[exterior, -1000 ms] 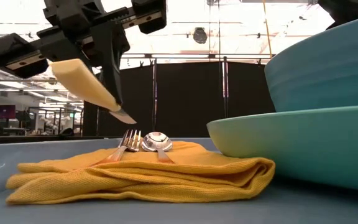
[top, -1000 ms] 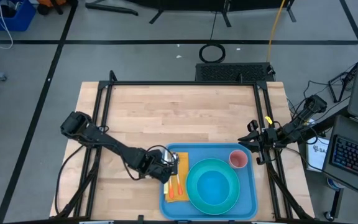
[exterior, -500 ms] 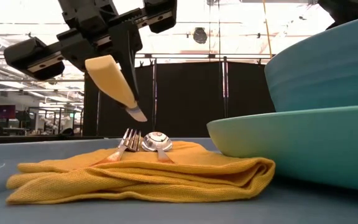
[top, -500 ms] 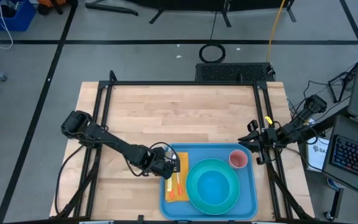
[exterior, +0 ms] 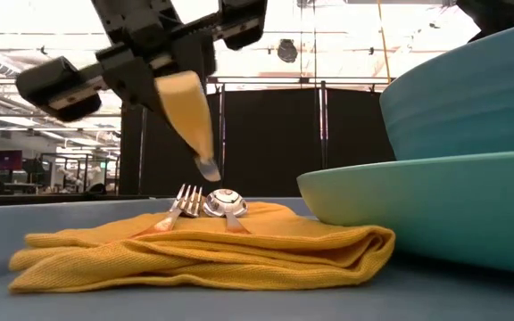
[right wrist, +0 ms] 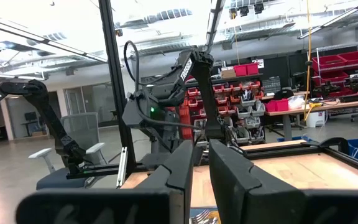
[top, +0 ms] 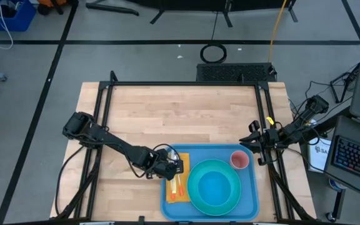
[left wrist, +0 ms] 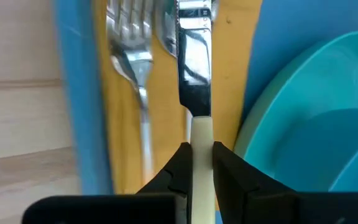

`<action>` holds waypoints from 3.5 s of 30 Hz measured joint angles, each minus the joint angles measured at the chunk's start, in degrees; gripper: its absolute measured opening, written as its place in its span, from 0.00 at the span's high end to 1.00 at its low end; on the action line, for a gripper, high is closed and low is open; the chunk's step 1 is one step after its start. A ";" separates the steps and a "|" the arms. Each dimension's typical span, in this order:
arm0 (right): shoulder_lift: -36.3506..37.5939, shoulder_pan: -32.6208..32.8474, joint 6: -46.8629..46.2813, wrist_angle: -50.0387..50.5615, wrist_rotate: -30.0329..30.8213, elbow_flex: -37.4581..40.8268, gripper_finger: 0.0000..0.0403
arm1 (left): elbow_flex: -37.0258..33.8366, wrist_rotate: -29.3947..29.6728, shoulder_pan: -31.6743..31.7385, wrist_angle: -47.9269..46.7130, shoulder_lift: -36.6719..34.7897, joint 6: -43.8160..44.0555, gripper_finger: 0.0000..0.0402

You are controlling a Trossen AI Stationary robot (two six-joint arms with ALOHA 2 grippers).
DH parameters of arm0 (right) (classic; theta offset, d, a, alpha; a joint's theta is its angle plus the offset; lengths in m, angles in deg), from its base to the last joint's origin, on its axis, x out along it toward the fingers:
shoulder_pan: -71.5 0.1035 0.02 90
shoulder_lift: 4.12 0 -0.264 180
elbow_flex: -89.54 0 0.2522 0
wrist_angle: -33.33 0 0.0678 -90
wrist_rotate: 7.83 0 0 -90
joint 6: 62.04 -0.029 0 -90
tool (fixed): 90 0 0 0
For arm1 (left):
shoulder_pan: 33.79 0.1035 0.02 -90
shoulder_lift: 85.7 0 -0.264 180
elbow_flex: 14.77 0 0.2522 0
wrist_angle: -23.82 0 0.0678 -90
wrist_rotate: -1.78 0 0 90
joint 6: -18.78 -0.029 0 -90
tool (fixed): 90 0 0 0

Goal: Set up tray
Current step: Put the yellow table knife on top of the yellow table napkin to the right of the orange spoon, then return to Home Position

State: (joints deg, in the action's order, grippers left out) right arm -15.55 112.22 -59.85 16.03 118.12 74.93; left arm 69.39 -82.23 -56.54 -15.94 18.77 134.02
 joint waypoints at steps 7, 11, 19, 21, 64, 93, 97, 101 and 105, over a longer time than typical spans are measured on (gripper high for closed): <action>-0.03 -0.01 0.01 -0.37 0.01 -0.02 0.89 | 5.37 -0.36 0.34 -2.42 3.73 -1.77 0.90; -0.24 0.01 -0.01 -0.45 0.06 -0.01 0.89 | 12.59 -1.67 0.75 -8.91 8.09 -3.77 0.90; -0.32 -0.01 -0.01 -0.38 -0.01 -0.02 0.89 | 21.85 -2.16 0.93 -16.54 13.83 -2.61 0.90; -0.32 0.01 -0.01 -0.37 -0.01 -0.01 0.89 | 21.85 -2.33 0.94 -16.54 13.86 -1.15 0.90; -0.37 0.01 -0.01 -0.33 -0.01 -0.02 0.89 | 21.85 -3.85 2.45 -10.19 18.35 -2.41 0.87; -0.38 -0.01 -0.01 -0.36 -0.01 0.00 0.89 | 21.85 -3.89 2.44 -10.42 18.36 -2.60 0.66; -0.38 0.00 -0.01 -0.36 -0.01 -0.02 0.89 | 21.85 -4.07 2.40 -10.75 18.36 -3.16 0.65; -0.38 -0.01 0.01 -0.36 -0.01 -0.02 0.89 | 21.85 -4.49 2.13 -11.79 17.58 -4.33 0.65; -0.36 0.00 -0.01 -0.34 -0.01 -0.02 0.89 | 21.85 -2.92 1.26 -14.18 15.70 -5.32 0.65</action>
State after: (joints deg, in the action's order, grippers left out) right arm -15.92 112.22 -59.86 15.69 118.11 74.91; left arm 91.24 -85.14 -55.28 -30.12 34.48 128.70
